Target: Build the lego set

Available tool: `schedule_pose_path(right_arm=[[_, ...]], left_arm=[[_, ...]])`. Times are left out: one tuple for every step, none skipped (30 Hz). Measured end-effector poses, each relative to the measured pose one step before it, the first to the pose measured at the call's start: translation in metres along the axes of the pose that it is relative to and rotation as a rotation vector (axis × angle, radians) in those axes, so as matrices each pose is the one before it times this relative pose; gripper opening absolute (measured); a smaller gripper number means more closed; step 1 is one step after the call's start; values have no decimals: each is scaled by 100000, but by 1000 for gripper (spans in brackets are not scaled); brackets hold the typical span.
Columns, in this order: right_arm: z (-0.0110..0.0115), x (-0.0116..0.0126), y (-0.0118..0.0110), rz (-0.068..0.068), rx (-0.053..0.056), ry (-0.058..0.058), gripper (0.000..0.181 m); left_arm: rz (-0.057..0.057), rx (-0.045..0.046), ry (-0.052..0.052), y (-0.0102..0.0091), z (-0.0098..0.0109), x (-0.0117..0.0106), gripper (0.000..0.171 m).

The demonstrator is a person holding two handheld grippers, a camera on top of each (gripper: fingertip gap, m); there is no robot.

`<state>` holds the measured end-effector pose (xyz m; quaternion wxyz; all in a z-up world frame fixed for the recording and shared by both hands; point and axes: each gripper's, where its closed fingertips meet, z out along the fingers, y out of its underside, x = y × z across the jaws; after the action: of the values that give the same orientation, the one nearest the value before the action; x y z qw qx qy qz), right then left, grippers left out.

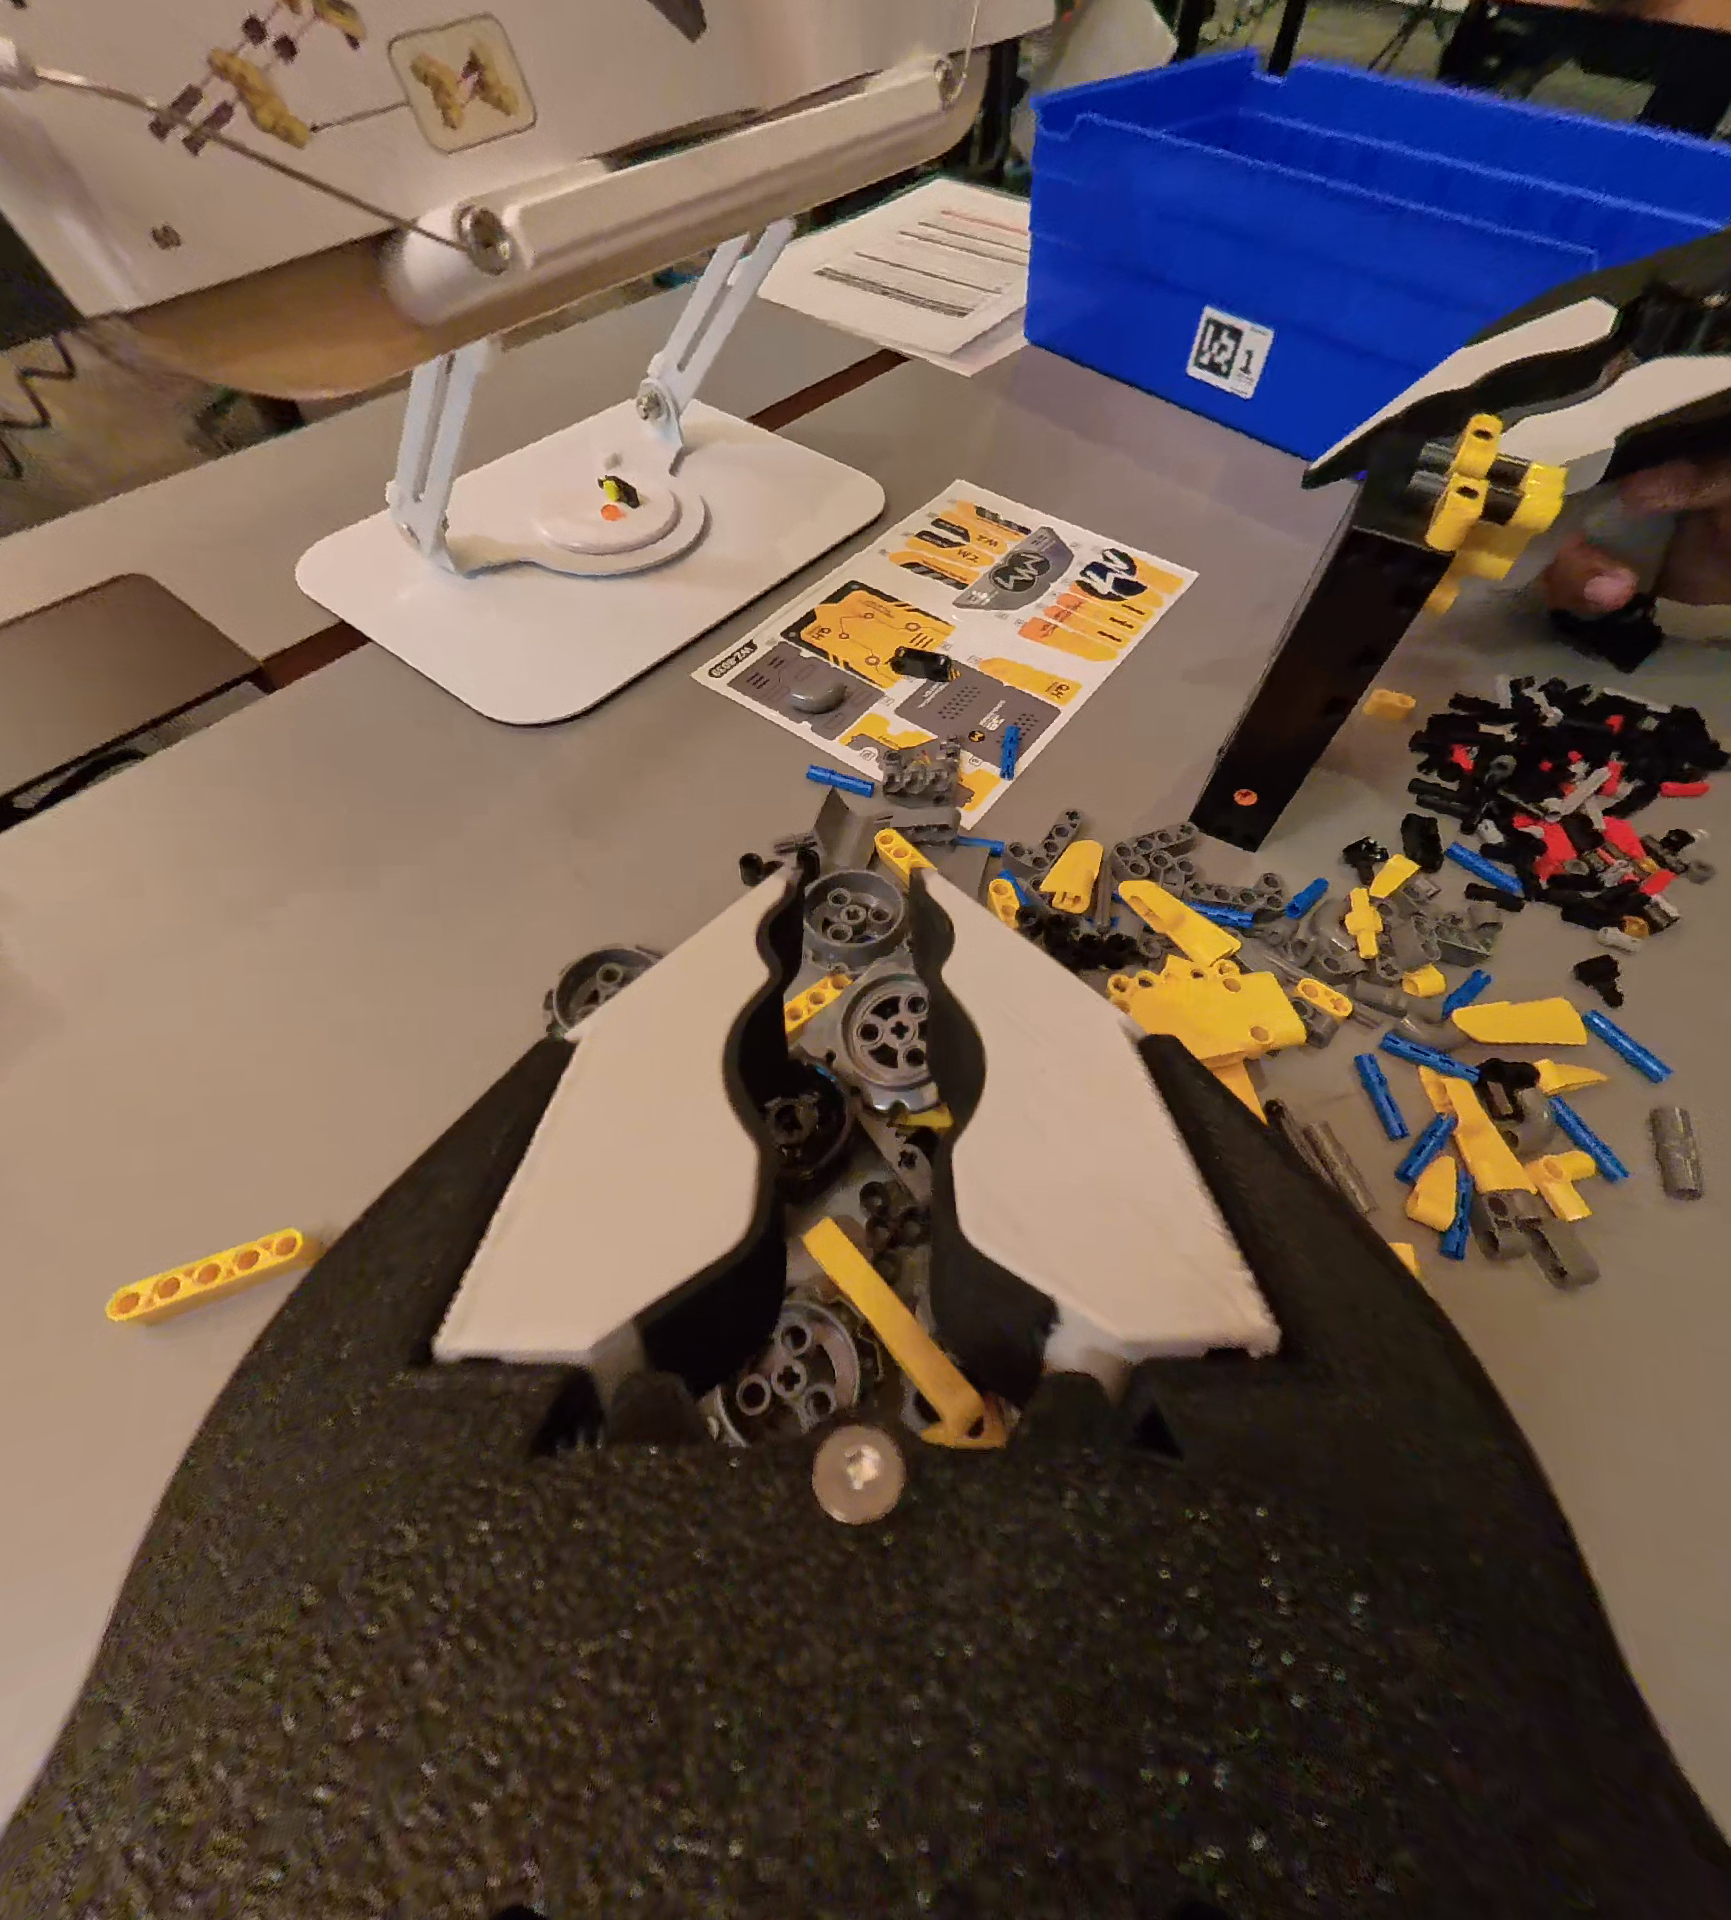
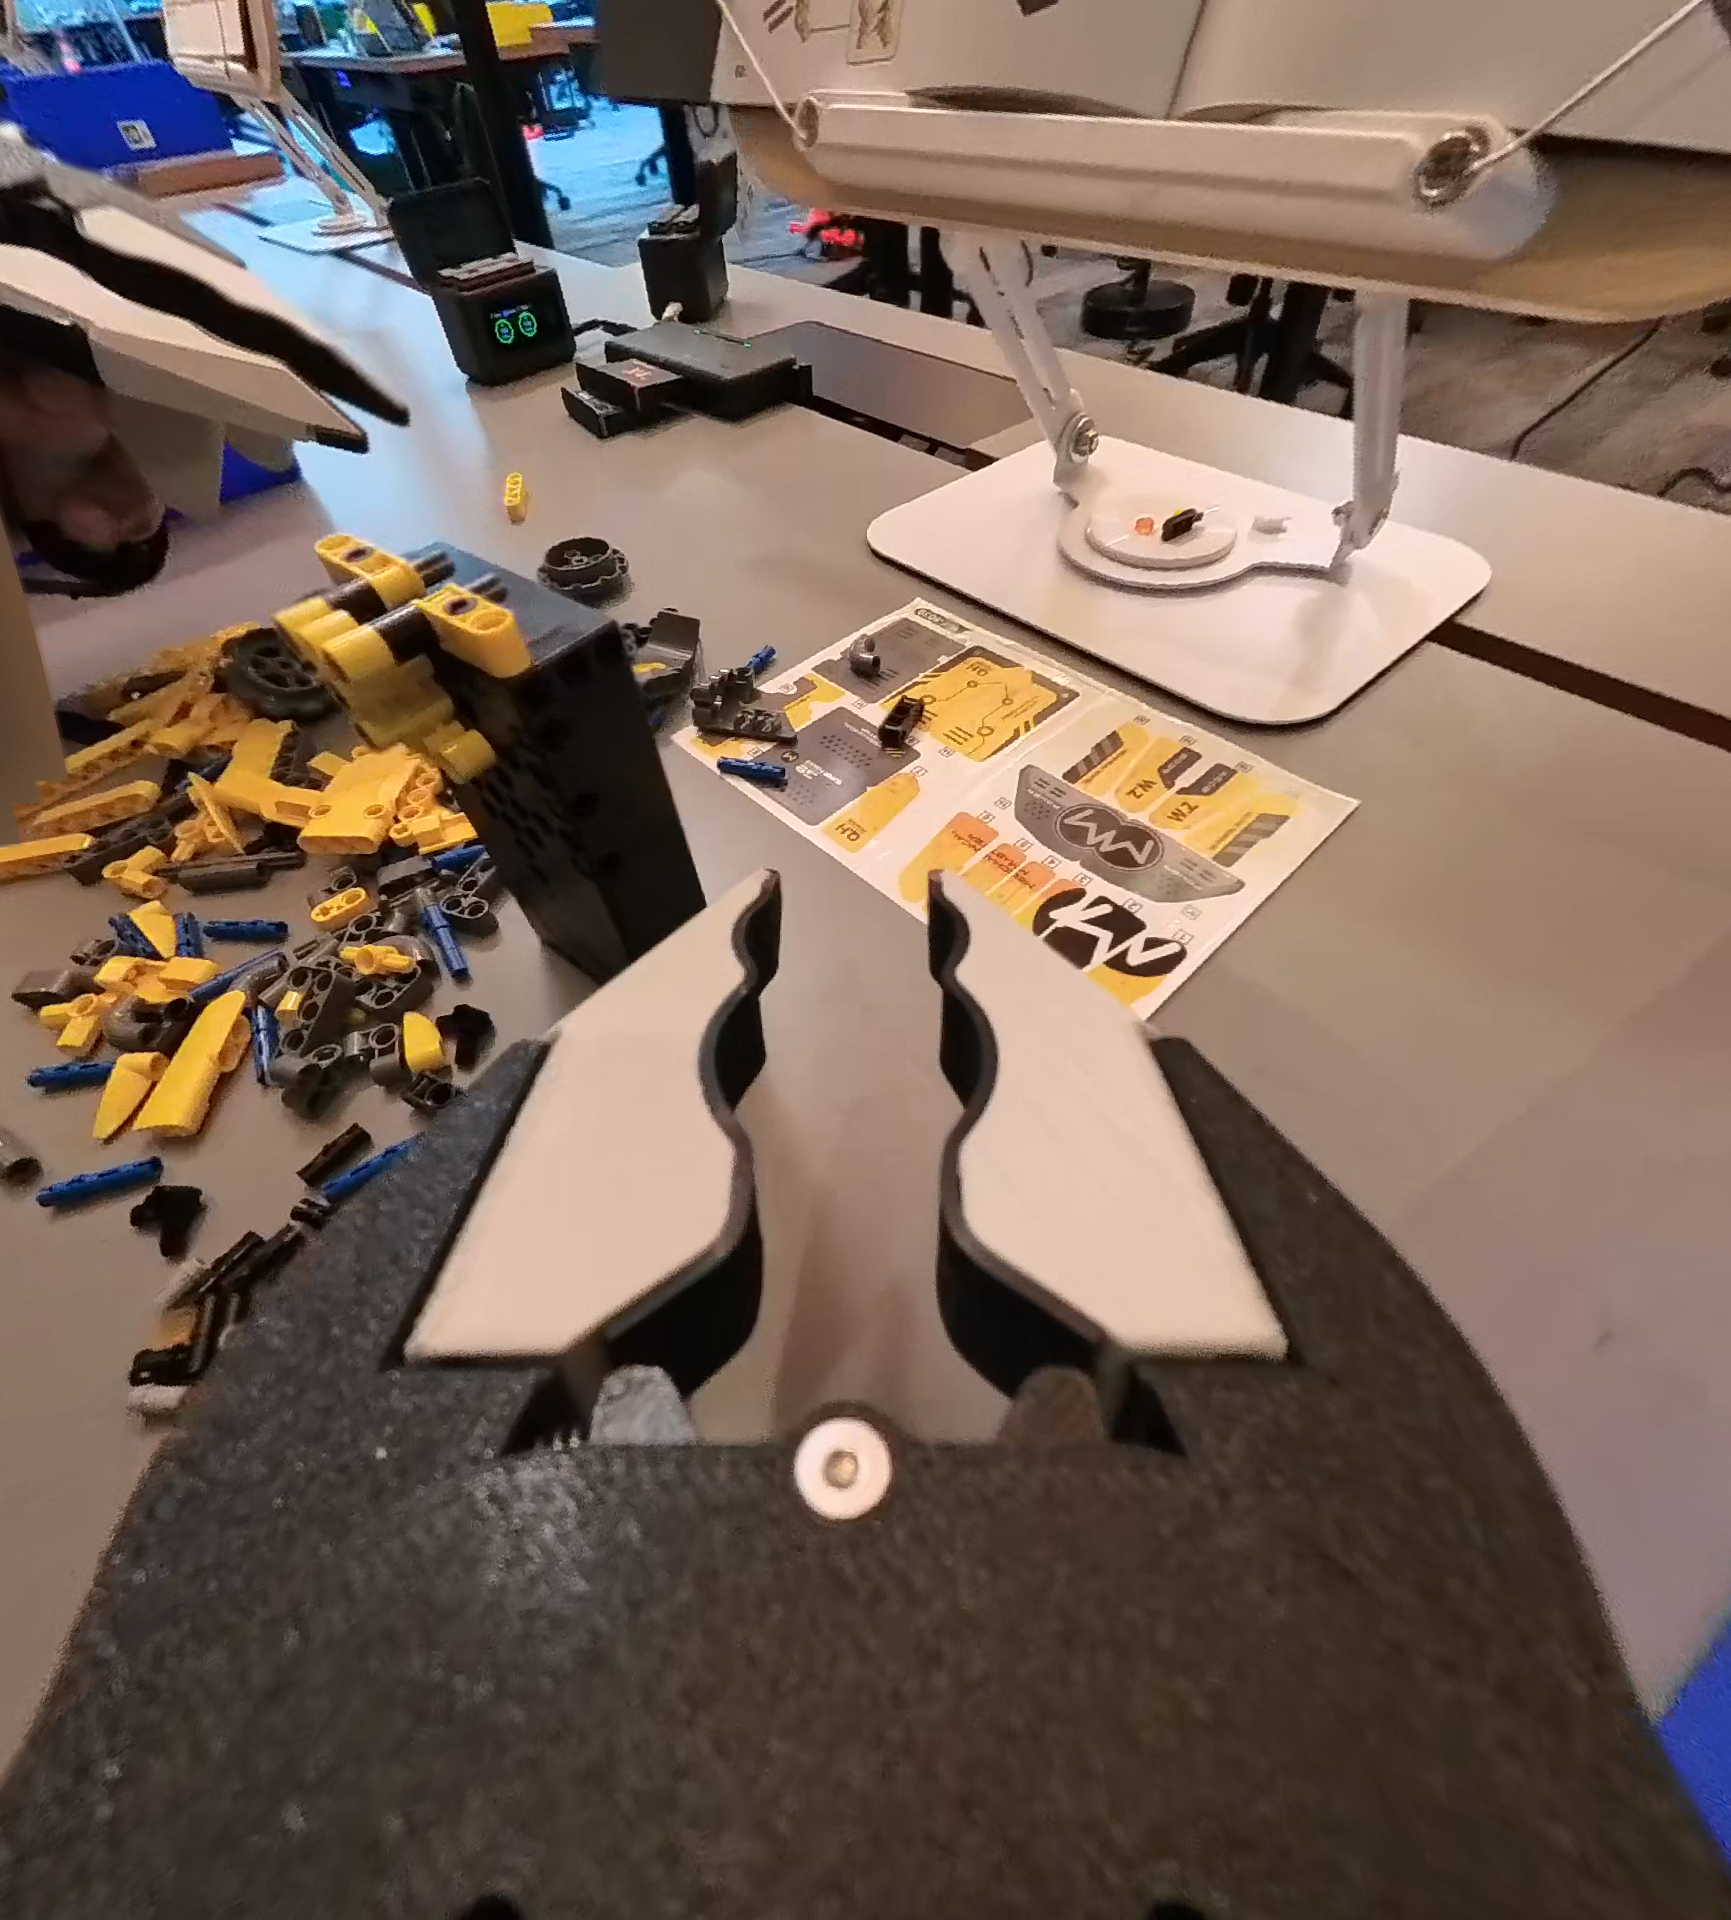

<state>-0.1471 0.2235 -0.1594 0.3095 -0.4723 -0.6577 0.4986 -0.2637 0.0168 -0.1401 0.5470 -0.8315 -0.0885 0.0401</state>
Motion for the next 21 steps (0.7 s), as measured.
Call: schedule_pose_path(right_arm=[[-9,72,2,1380,34,-605,29],[-10,66,-10,1190,129,-495,30],[-17,57,-24,1000,184,-397,30],[-11,36,-7,820,138,-348,30],[-13,34,-6,665,48,-305,30],[13,28,7,542,-25,-267,30],[6,10,13,416,-120,-226,30],[31,13,30,303,-223,-129,30],[34,17,39,195,-287,-25,30],[41,10,41,111,-306,20,30],[23,-1,34,50,-271,-28,30],[21,0,23,2,-172,-24,30],[0,4,8,-66,-58,63,30],[2,-4,-10,-190,28,108,30],[3,-10,6,-301,6,162,30],[11,-29,9,-366,-108,175,30],[20,-27,28,-479,-207,162,30],[29,-39,39,-547,-314,148,30],[40,-63,59,-527,-423,80,30],[42,-51,62,-515,-473,80,30],[36,-47,58,-529,-426,133,30]], left_arm=[[-748,-314,-451,174,-114,-254,21],[-468,-244,-1274,147,-144,-363,26],[-255,-126,-1251,118,-179,-343,28],[-354,20,-790,94,-180,-267,29],[-634,56,-253,73,-169,-181,30],[-799,55,131,53,-148,-99,30],[-671,-69,173,53,-119,-62,30],[-429,-264,542,62,-106,53,31],[67,-826,2029,115,-77,337,30],[750,-1832,4466,234,-37,775,30],[1414,-3490,7404,489,45,1332,29],[1620,-5522,8066,845,178,1526,29],[2238,-7101,6318,1185,358,1314,29],[3059,-6412,1669,1202,556,576,29],[3368,-6016,-1488,1163,624,53,26],[2768,-6874,137,1145,576,235,22],[1956,-5490,1446,852,481,405,21],[1532,-2429,1778,352,332,465,21],[1124,1379,3010,-284,37,640,18],[1514,-330,3585,-5,14,728,18],[1707,-798,566,137,52,246,17]])
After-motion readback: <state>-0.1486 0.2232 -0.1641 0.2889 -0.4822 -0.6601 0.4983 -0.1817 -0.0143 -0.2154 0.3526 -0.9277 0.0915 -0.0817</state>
